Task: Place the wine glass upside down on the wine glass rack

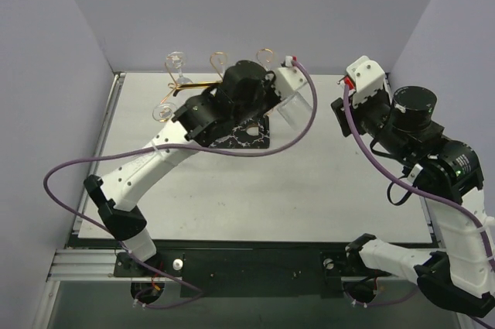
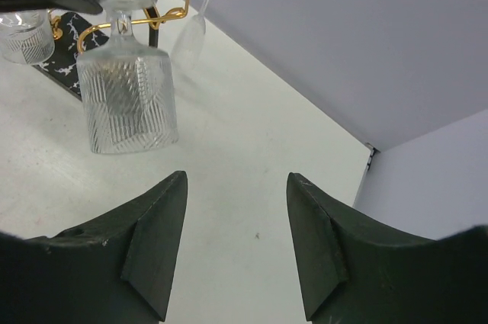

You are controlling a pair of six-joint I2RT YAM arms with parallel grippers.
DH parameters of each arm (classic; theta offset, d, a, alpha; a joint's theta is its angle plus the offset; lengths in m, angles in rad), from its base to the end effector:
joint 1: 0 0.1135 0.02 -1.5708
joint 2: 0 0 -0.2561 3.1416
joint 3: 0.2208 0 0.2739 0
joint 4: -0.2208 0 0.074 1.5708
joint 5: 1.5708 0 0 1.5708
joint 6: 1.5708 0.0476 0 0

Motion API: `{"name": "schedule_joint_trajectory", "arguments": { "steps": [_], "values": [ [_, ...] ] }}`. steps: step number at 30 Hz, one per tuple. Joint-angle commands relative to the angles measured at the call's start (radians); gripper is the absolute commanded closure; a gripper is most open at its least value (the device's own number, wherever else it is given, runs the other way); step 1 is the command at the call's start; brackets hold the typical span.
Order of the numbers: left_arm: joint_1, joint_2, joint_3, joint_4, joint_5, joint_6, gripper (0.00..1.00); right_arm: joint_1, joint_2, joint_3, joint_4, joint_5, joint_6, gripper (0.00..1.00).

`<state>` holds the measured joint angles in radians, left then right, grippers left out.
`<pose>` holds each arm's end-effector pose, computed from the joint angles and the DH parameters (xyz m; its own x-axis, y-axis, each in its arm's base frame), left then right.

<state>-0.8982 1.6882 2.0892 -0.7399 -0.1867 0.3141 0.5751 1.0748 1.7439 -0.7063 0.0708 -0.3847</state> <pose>0.2477 -0.2968 0.4872 0.0068 0.4788 -0.8779 0.6913 0.6321 0.3501 0.1629 0.1016 0.5470 0.1524 -0.3473 -0.9253 -0.4596 0.8039 -0.3775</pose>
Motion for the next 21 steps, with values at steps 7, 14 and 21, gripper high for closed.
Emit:
{"name": "schedule_joint_trajectory", "arguments": {
  "steps": [7,14,21],
  "values": [
    [-0.2,0.008,-0.228,0.497,-0.461,0.476,1.0,-0.081,-0.042,-0.038,0.033,-0.062,0.059,0.5],
    [-0.219,0.034,-0.31,0.642,-0.52,0.634,1.0,-0.107,-0.059,-0.055,0.033,-0.112,0.07,0.5],
    [-0.217,0.05,-0.36,0.711,-0.536,0.707,1.0,-0.115,-0.067,-0.052,0.033,-0.118,0.073,0.5]
  ]
}}
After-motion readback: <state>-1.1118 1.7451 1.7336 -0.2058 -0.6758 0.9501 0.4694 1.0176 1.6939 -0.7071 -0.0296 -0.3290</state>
